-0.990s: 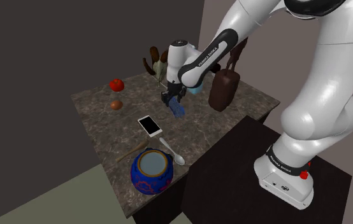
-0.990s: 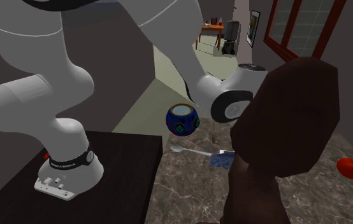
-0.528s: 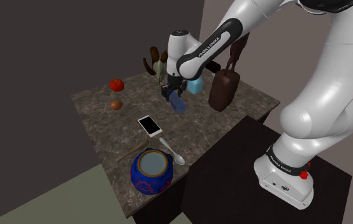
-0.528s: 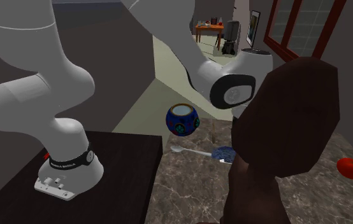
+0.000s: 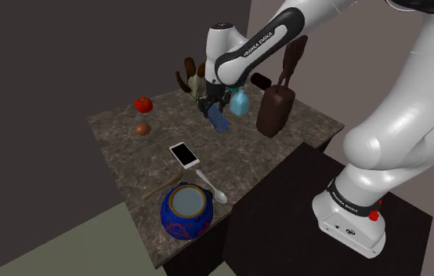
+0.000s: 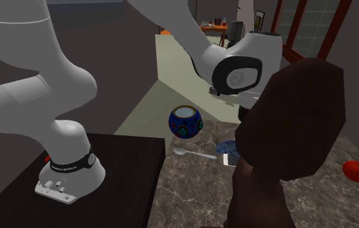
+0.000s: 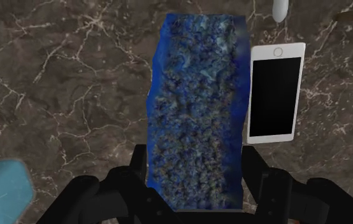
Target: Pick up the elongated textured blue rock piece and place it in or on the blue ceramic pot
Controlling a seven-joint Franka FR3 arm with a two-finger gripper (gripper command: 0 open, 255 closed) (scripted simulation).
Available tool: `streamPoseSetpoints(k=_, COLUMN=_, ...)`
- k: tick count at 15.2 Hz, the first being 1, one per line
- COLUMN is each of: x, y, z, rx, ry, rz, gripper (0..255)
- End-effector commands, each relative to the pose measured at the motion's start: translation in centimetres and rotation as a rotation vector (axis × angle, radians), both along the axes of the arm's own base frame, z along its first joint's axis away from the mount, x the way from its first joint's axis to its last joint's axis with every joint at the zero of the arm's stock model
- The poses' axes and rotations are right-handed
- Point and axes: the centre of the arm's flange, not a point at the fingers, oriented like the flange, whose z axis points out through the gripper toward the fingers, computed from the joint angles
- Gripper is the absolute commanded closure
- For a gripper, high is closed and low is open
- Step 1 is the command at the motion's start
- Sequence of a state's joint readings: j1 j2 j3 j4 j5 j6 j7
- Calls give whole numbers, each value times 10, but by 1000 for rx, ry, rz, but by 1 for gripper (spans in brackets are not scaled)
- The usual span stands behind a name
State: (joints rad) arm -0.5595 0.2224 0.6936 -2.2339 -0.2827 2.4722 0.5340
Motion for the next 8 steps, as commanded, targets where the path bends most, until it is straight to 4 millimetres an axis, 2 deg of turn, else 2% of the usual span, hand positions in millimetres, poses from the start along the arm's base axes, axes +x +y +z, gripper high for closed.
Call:
streamPoseSetpoints(k=1, x=1, y=-1, z=11, rx=0, ry=0, rz=0, gripper=255)
streamPoseSetpoints(k=4, x=1, y=-1, z=25, rx=0, ry=0, rz=0, gripper=255)
streamPoseSetpoints(k=8, x=-29, y=43, z=26, rx=0, ry=0, rz=0, gripper=255)
